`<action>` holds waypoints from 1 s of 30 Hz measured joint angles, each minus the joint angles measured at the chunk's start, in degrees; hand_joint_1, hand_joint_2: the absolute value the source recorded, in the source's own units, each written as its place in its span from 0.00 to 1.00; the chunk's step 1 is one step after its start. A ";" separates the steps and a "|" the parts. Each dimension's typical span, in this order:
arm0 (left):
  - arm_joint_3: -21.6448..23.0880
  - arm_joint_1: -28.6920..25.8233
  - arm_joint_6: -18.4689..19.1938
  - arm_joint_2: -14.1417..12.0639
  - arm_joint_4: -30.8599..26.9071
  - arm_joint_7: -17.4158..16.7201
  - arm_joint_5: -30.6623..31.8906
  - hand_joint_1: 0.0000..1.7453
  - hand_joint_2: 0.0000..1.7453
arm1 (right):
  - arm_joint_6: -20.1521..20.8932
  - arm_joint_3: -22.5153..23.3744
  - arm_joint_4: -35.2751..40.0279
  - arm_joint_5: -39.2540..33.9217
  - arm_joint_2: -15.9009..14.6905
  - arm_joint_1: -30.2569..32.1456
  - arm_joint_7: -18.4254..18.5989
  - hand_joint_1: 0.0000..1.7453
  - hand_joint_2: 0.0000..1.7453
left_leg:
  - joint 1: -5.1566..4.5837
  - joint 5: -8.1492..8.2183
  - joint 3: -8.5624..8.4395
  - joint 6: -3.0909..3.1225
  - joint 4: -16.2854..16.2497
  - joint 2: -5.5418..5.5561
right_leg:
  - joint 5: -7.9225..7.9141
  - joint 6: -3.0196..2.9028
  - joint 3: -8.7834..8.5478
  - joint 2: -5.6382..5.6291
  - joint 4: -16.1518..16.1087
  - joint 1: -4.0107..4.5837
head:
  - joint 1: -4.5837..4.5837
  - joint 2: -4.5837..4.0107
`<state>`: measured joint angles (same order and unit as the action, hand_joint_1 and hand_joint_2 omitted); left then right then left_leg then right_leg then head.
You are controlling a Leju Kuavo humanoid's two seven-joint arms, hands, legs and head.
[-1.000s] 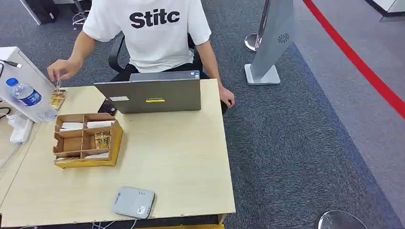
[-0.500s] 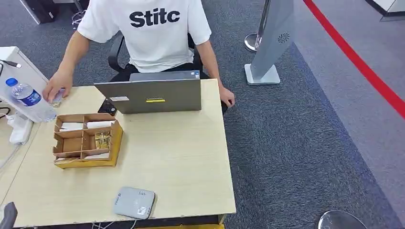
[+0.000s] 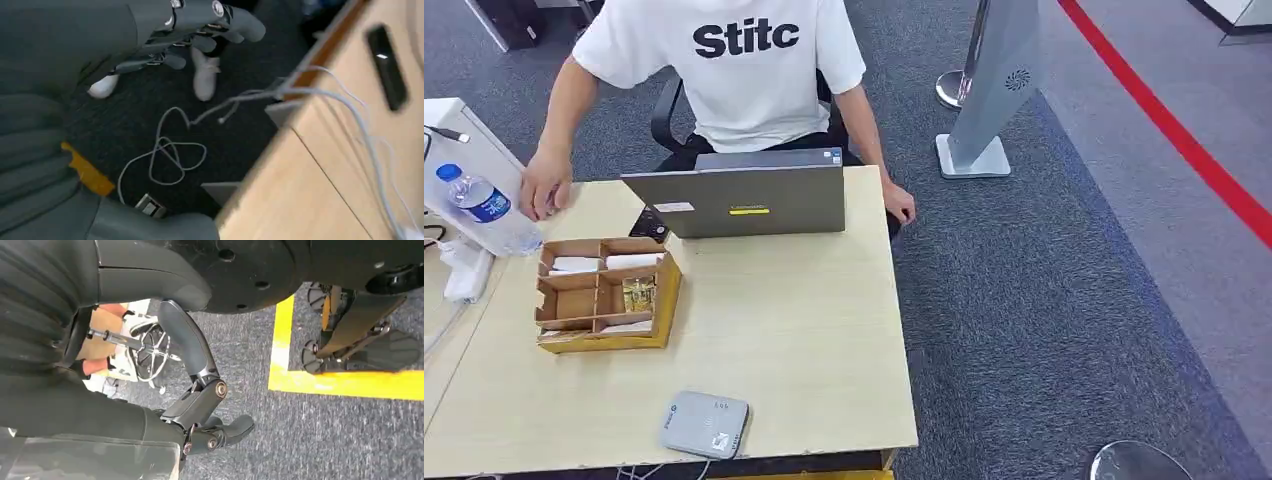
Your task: Pass the card to the sensor for recognition and then transmit it.
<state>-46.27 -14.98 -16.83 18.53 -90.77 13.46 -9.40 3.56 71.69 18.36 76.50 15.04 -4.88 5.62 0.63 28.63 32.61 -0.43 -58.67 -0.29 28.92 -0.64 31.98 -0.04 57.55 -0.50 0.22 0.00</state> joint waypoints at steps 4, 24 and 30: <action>-0.55 0.01 -0.30 0.07 2.47 0.00 -0.70 0.00 1.00 | 0.05 0.00 -0.09 0.00 -0.46 -0.16 0.00 0.00 1.00 | -0.01 0.00 0.00 0.00 -0.01 0.06 | 0.00 0.00 -0.03 0.07 0.00 0.00 | 0.02 0.00; -7.92 6.04 -1.54 -0.85 22.24 -5.99 -4.56 0.00 1.00 | 0.92 -0.66 -1.49 0.98 -1.99 -0.50 0.02 0.00 1.00 | -0.02 -0.02 -0.04 0.01 -0.02 0.10 | -0.01 0.01 -0.08 0.12 0.00 -0.02 | 0.02 0.00; -12.33 12.95 1.79 -5.47 42.36 -8.48 2.89 0.00 1.00 | 1.11 -1.09 -1.66 1.01 -2.64 -0.62 -0.04 0.00 1.00 | 0.00 -0.03 -0.12 0.00 -0.02 0.18 | -0.01 0.00 -0.19 0.19 0.00 0.00 | 0.00 0.00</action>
<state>-58.60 -2.03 -15.04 13.07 -48.40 4.98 -6.51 4.68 70.60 16.70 77.50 12.39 -5.50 5.57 0.63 28.60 32.49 -0.43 -58.69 -0.11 28.91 -0.64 31.79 0.15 57.56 -0.51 0.22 0.00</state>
